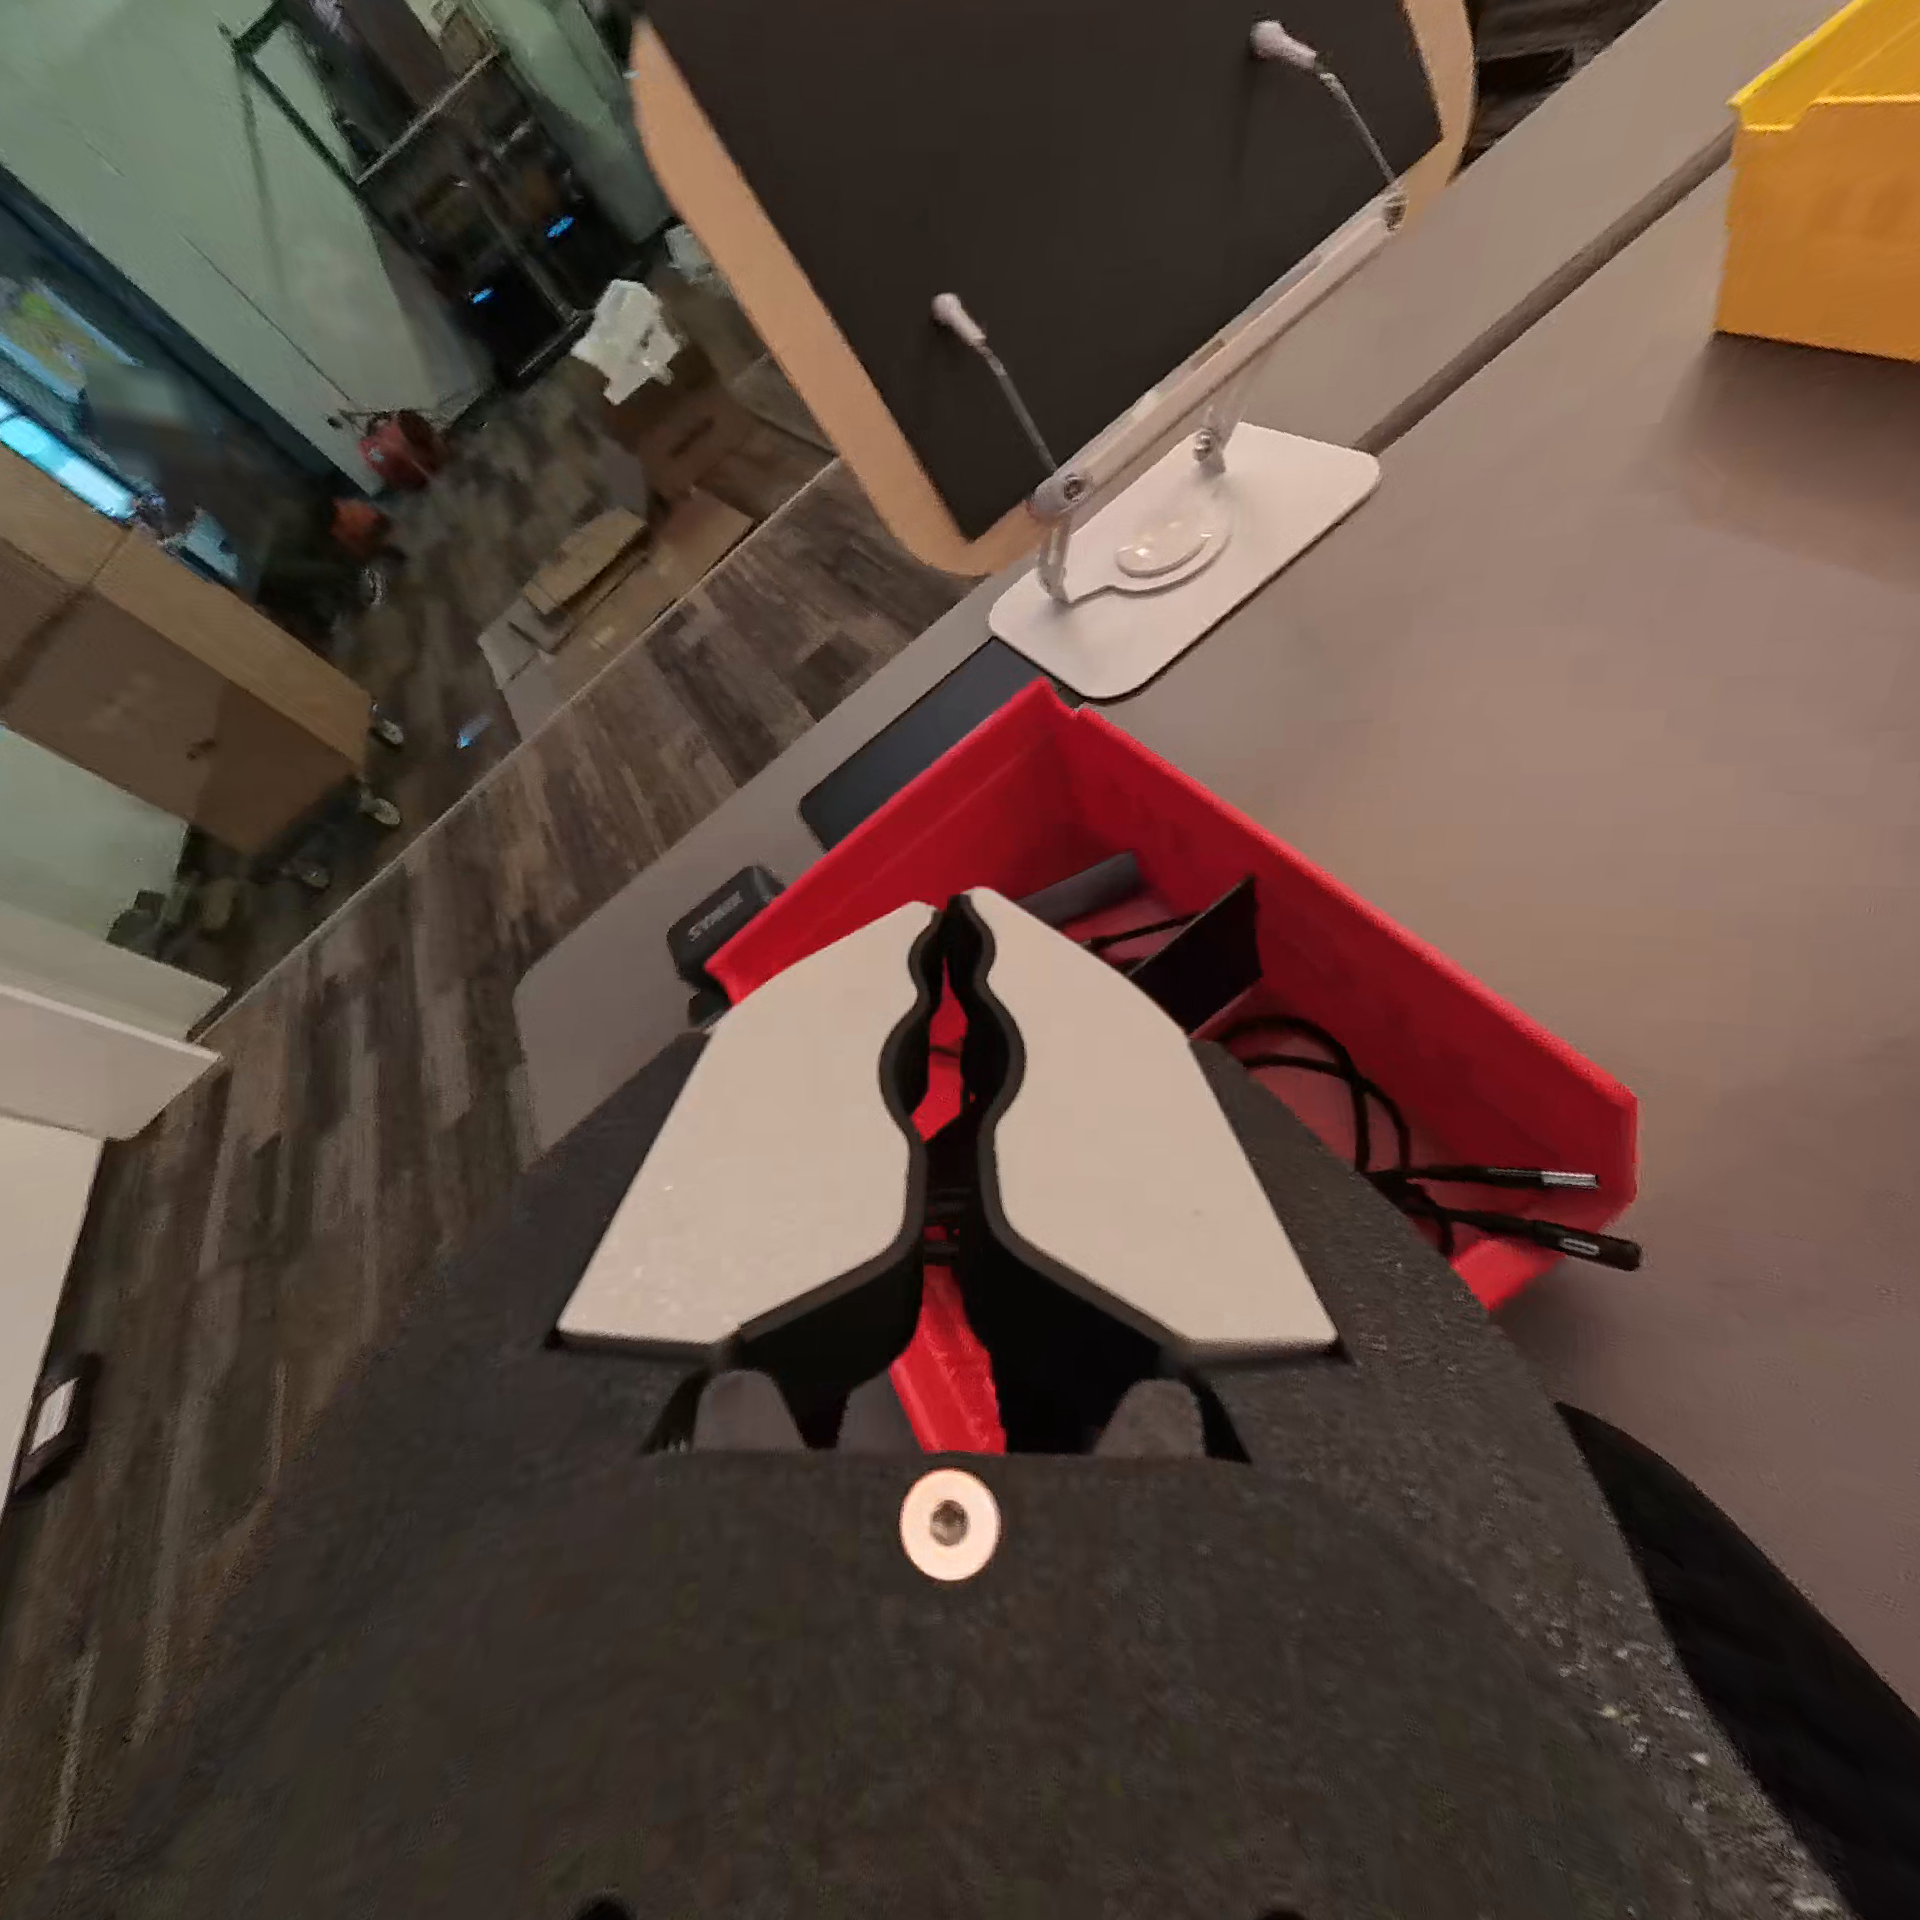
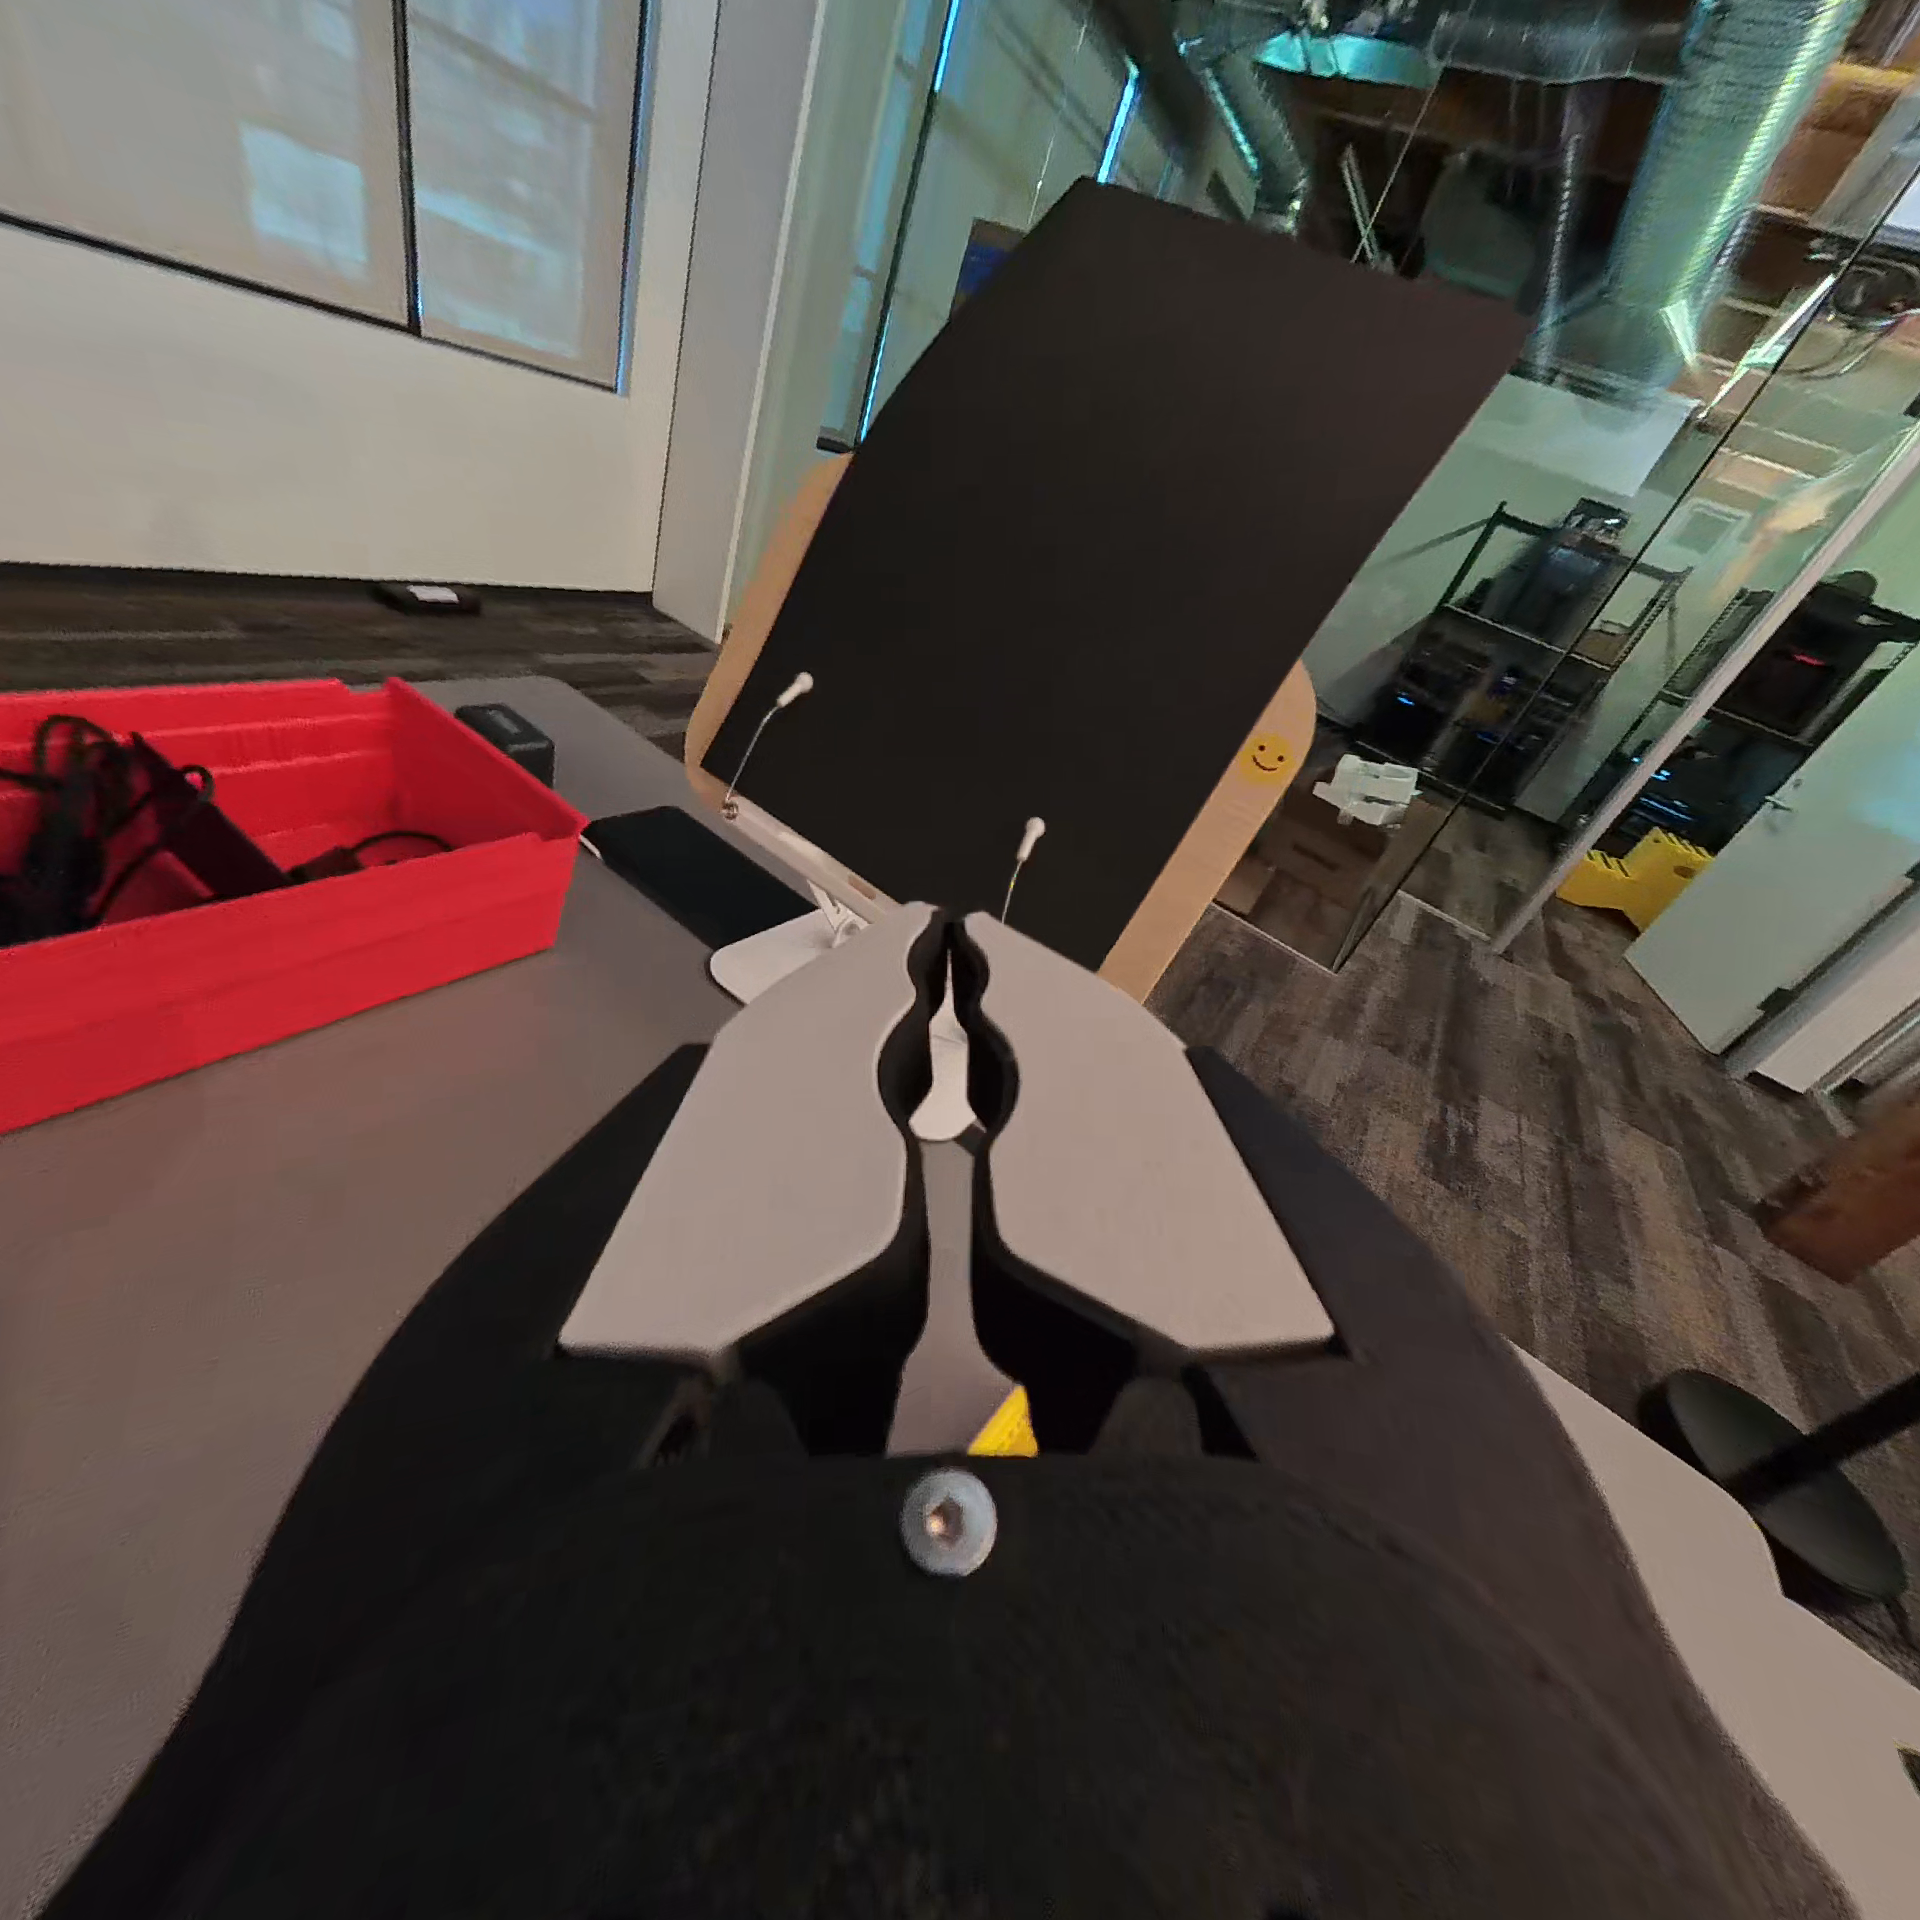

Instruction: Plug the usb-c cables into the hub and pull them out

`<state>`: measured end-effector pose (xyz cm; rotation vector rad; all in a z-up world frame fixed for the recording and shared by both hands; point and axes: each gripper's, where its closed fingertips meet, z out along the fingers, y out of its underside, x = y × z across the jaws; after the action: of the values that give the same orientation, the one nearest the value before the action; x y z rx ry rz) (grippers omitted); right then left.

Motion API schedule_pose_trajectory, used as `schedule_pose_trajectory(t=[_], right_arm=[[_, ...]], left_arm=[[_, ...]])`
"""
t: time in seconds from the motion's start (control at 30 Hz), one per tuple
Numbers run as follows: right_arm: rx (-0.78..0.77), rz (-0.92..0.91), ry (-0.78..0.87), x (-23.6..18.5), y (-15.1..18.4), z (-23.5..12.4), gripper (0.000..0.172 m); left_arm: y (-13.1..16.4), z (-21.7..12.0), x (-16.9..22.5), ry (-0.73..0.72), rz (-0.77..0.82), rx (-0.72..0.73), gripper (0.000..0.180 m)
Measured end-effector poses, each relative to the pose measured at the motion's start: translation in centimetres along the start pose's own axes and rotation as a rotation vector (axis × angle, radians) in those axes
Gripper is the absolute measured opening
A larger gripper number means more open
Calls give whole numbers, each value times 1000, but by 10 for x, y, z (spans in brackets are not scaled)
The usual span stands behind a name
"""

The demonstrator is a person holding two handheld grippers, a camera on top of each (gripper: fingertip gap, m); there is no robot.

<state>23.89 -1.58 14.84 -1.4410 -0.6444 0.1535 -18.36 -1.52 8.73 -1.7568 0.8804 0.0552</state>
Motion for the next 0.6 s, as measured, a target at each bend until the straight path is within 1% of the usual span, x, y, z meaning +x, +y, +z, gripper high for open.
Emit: schedule_pose_trajectory(t=[0.07, 0.1, 0.13, 0.2, 0.27, 0.3, 0.33, 0.37, 0.4, 0.47, 0.5, 0.57, 0.6], right_arm=[[-20, -27, -13, -2, 0, -3, 0], [-23, -34, -15, -2, -2, -4, 0], [-19, -37, -19, -2, -4, -6, 0], [-3, -42, -40, -4, -8, -10, 0], [3, -46, -40, -4, -10, -12, 1], [2, -51, -41, -4, -10, -12, 2], [-1, -55, -42, -5, -10, -12, 3], [-1, -60, -41, -5, -9, -12, 3], [0, -68, -44, -6, -9, -11, 3], [-8, -80, -48, -8, -6, -7, 4], [-17, -86, -52, -9, -4, -5, 5], [-36, -97, -59, -12, 1, -1, 6], [-46, -103, -61, -13, 3, 1, 7]], left_arm=[[0, 16, 17, 111, 32, -27, 1], [8, 25, 27, 186, 68, -74, 2], [19, 32, 31, 233, 111, -135, 4], [49, 45, 29, 277, 209, -286, 6], [85, 48, 25, 330, 335, -486, 8], [98, 46, 23, 355, 403, -564, 10], [107, 45, 21, 375, 471, -610, 9], [112, 46, 17, 384, 533, -631, 4], [112, 48, 18, 409, 581, -628, 2], [109, 55, 20, 442, 642, -593, 0], [110, 56, 26, 480, 650, -596, 2], [113, 57, 38, 551, 667, -626, 12], [118, 57, 42, 575, 704, -656, 16]])
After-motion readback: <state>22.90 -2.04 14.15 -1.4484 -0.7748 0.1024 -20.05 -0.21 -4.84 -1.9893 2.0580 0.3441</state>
